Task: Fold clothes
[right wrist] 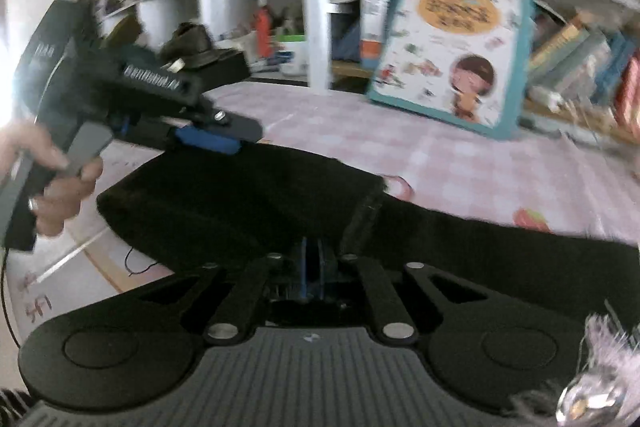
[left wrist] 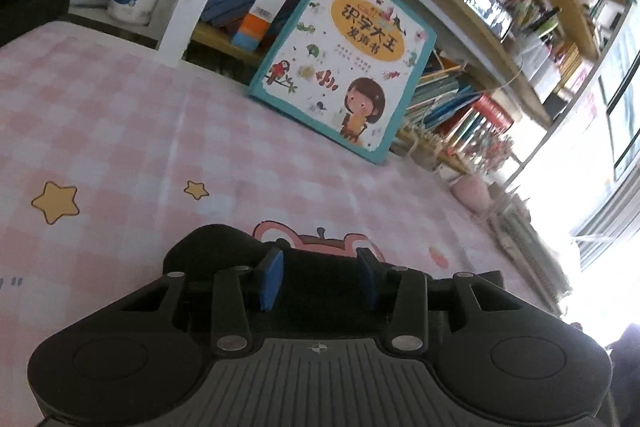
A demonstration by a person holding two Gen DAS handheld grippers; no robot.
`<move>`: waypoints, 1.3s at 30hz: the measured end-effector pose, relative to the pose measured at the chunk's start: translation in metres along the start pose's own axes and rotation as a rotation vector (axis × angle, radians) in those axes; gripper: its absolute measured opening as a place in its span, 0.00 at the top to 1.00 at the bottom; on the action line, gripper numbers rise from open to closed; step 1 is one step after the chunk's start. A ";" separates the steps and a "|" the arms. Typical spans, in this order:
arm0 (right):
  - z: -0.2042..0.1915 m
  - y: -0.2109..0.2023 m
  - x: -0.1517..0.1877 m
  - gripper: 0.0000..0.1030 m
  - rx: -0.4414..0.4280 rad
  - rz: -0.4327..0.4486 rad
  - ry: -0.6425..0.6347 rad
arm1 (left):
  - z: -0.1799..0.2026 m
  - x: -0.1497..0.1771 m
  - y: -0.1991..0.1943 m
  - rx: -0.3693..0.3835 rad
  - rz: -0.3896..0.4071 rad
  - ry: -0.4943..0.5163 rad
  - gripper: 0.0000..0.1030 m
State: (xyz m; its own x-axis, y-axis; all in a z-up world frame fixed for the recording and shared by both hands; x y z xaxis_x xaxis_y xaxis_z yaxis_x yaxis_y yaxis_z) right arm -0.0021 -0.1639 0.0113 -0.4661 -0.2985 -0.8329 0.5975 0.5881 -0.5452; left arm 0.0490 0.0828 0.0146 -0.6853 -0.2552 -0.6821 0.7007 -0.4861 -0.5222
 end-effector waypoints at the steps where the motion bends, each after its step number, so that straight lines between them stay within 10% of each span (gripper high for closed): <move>1: 0.004 0.000 0.001 0.94 0.005 -0.005 0.025 | 0.000 0.000 0.001 -0.002 -0.001 0.005 0.60; 7: 0.020 -0.004 0.012 0.93 0.016 -0.044 0.103 | 0.001 -0.003 -0.012 0.017 0.034 -0.018 0.58; 12: 0.038 -0.030 0.012 0.83 0.004 -0.013 0.213 | 0.008 -0.001 -0.059 -0.016 0.161 0.019 0.33; 16: 0.059 -0.055 0.010 0.48 0.066 0.047 0.260 | -0.007 0.007 -0.075 -0.093 0.131 0.001 0.28; 22: 0.104 -0.079 0.016 0.35 0.253 0.058 0.341 | -0.033 0.022 -0.059 -0.044 0.057 -0.117 0.29; 28: 0.142 -0.092 0.028 0.31 0.393 0.036 0.425 | -0.045 0.027 -0.041 0.016 0.023 -0.182 0.33; 32: 0.158 -0.092 0.041 0.31 0.434 0.012 0.497 | -0.058 0.033 -0.038 0.061 0.029 -0.268 0.63; 39: 0.159 -0.081 0.047 0.30 0.394 -0.002 0.562 | -0.070 0.036 -0.046 0.143 0.095 -0.377 0.74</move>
Point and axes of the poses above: each gripper's, at about its wrist camera, not at the fingertips, and y roughly the way its jaws point, z to its right, x to its underside, the point moved 2 cm from there along y, roughly the way its jaws point, and after that the axes turned 2 degrees about -z, right-handed, at the moved point
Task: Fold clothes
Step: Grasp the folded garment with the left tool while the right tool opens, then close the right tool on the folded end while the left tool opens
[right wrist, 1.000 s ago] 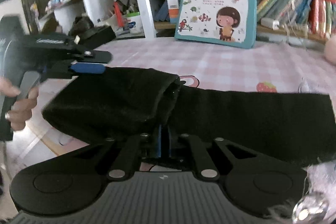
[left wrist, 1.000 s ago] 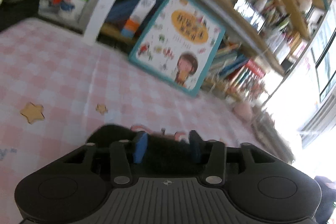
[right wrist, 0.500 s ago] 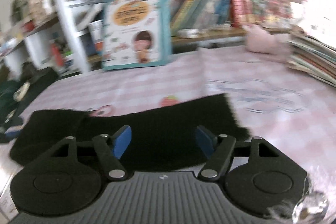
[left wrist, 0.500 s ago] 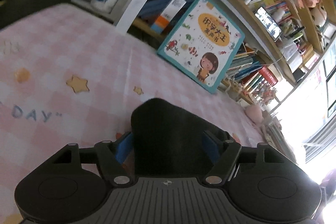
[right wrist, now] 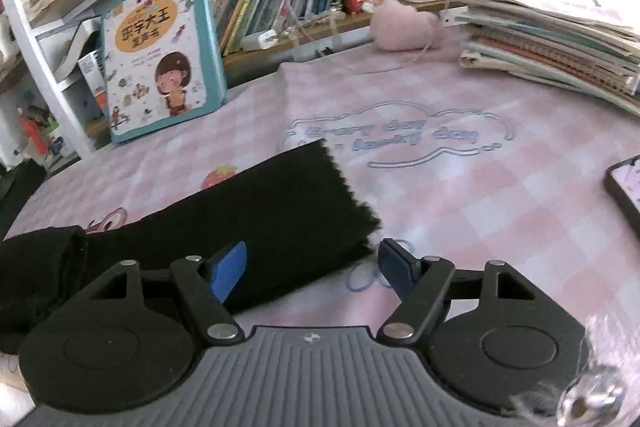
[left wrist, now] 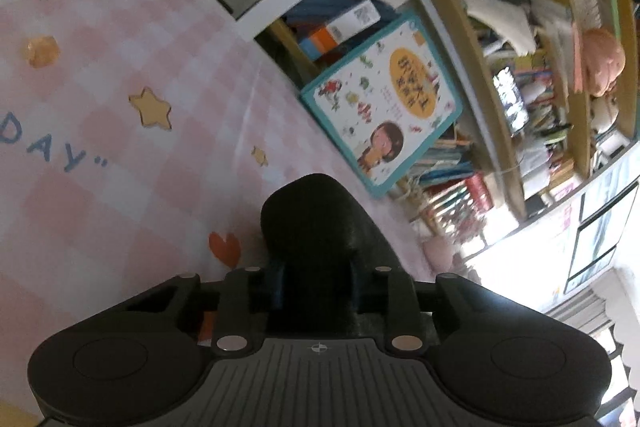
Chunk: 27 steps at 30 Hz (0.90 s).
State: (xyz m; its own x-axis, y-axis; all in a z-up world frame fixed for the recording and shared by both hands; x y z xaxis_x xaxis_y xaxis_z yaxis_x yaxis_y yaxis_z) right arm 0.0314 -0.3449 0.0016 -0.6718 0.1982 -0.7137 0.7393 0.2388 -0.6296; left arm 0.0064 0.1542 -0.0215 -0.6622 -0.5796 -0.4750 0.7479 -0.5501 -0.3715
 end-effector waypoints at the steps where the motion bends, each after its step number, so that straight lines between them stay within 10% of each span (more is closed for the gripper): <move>1: -0.003 0.000 0.000 0.29 -0.009 -0.004 0.002 | 0.000 -0.003 -0.002 -0.005 0.013 0.005 0.74; 15: -0.045 0.007 0.003 0.30 -0.209 -0.074 0.028 | -0.040 -0.059 -0.036 -0.201 0.116 -0.006 0.69; 27: -0.031 0.008 -0.001 0.31 -0.221 -0.063 0.080 | 0.054 -0.021 -0.056 -0.383 0.201 0.421 0.11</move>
Point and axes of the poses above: each gripper's, at about its wrist camera, not at the fingertips, and y roughly the way its jaws point, z to its right, x to its underside, the point moved 2 cm from there along y, roughly the way its jaws point, and after that the axes turned 2 degrees about -z, right-handed, at the moved point
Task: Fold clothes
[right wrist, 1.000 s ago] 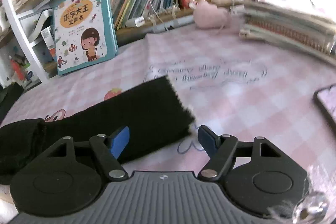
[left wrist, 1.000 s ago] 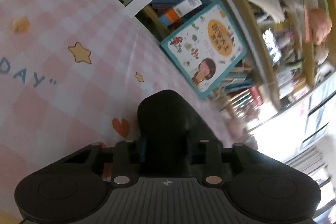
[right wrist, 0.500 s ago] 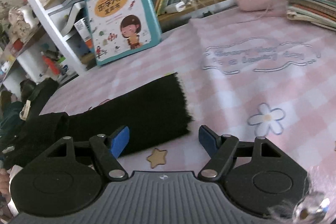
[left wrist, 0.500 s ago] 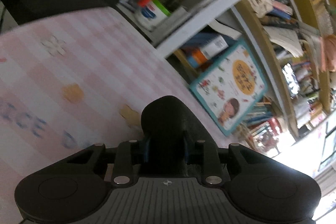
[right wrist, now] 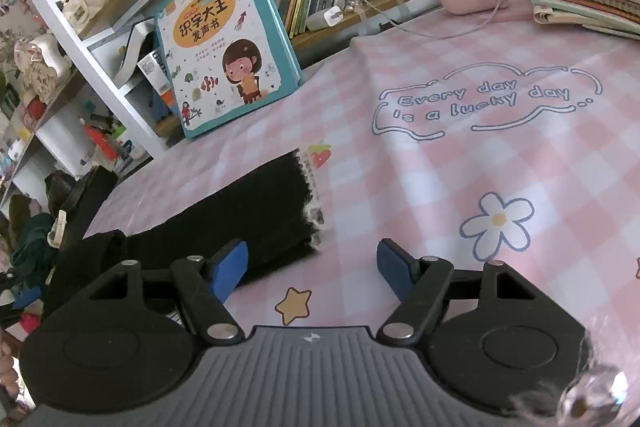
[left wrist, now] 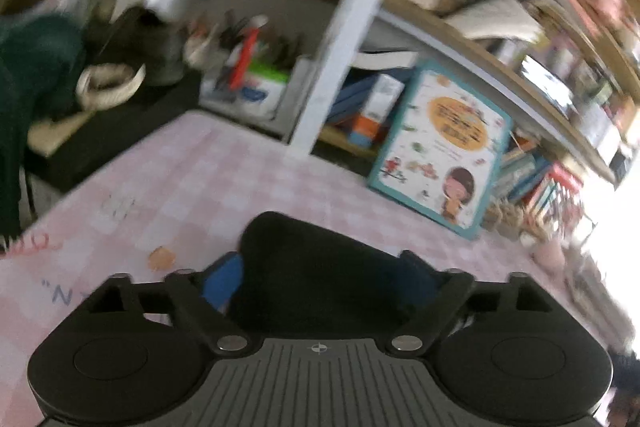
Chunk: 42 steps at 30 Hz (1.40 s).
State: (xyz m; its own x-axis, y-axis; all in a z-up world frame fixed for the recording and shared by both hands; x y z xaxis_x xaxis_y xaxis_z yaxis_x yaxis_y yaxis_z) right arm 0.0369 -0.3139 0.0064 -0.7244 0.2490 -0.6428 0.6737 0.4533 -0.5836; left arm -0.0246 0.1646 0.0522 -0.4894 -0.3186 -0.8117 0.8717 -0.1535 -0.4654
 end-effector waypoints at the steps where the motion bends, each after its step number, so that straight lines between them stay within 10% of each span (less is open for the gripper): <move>1: -0.001 0.002 -0.001 0.32 -0.002 -0.001 -0.003 | 0.010 0.002 -0.003 -0.004 0.003 0.039 0.09; 6: -0.002 0.012 -0.008 0.34 -0.016 -0.024 -0.022 | 0.053 0.022 -0.009 -0.011 -0.016 0.214 0.04; 18: -0.002 0.051 -0.031 0.84 -0.043 -0.114 0.017 | 0.119 0.068 -0.008 0.043 -0.008 0.466 0.00; 42: 0.003 0.047 -0.028 0.72 -0.072 -0.114 0.128 | 0.209 0.082 0.053 0.175 -0.045 0.865 0.00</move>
Point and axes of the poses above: each gripper's, at about its wrist camera, not at the fingertips, and y roughly the way its jaws point, z to its right, x to its underside, the point moved 2 cm from there along y, roughly the way its jaws point, and after that the axes turned 2 degrees about -z, right-handed, at the moved point
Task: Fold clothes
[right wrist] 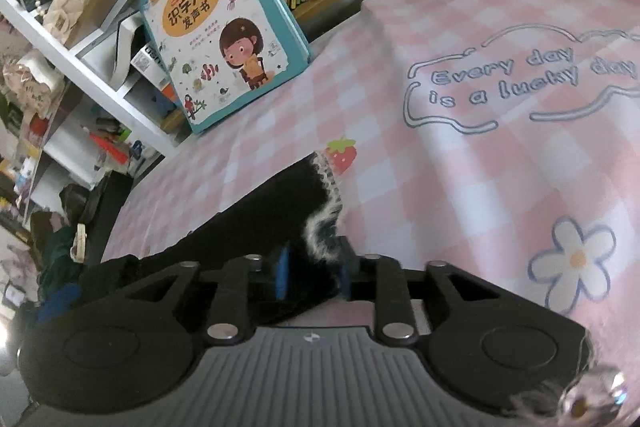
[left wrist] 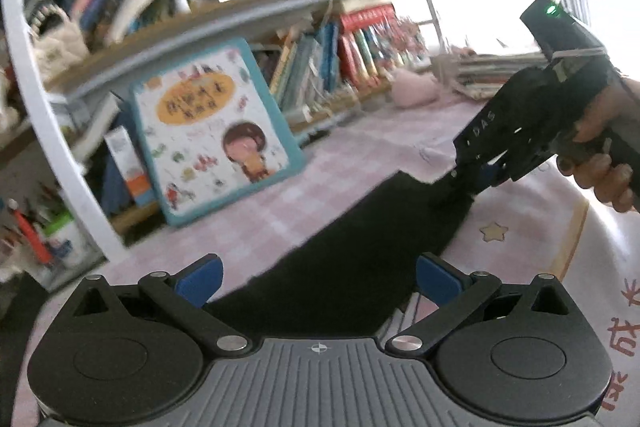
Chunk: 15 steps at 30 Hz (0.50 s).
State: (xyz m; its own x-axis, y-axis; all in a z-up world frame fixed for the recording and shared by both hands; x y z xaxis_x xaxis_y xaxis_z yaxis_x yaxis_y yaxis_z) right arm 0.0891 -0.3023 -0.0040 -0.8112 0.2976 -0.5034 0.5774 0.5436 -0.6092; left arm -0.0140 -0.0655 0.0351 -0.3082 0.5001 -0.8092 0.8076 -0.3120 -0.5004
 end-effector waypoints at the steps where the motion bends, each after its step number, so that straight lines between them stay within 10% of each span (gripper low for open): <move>1: -0.002 -0.001 0.002 0.71 0.012 0.001 0.006 | -0.002 -0.002 0.003 0.020 -0.021 -0.006 0.00; 15: -0.044 0.015 -0.008 0.62 0.231 -0.148 -0.154 | -0.031 -0.044 0.000 0.046 -0.183 -0.063 0.00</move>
State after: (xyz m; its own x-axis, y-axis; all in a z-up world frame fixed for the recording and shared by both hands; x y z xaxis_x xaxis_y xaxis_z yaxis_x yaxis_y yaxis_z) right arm 0.1004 -0.2616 0.0179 -0.8747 0.0964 -0.4750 0.4740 0.3744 -0.7970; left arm 0.0153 -0.0622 0.0798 -0.4800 0.5008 -0.7203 0.7118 -0.2576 -0.6534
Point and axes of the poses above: each gripper's, at about its wrist camera, not at the fingertips, and y roughly the way its jaws point, z to its right, x to its underside, the point moved 2 cm from there along y, roughly the way its jaws point, and after that the axes turned 2 degrees about -z, right-handed, at the moved point
